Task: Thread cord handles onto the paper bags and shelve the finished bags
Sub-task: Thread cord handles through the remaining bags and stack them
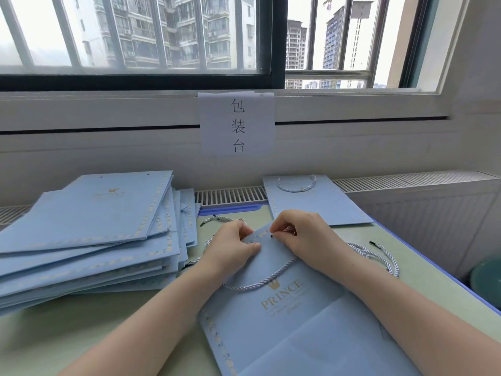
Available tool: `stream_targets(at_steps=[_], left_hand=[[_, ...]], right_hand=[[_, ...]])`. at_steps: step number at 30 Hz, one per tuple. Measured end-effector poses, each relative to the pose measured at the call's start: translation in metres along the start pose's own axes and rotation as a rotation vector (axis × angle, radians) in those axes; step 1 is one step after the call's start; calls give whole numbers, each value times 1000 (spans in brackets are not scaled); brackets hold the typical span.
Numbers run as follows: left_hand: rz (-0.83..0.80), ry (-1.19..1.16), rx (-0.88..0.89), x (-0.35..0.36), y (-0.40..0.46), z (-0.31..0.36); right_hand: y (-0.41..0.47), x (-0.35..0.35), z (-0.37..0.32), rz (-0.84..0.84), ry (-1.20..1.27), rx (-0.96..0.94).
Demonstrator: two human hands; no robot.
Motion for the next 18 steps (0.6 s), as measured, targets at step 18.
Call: stream_targets(at_steps=[18], left_hand=[[44,226,175,-2,0,6]], right_hand=[[0,11,-3,-35,-89,-30]])
Point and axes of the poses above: each hand's wrist, its own y-axis towards the middle knuckle, its own x-axis out of the palm, z = x × y, the point moved 6 cm from there along y, towards the middle knuckle, and after that the axes turned 4 degrees about -z, right-handed, at the moved point
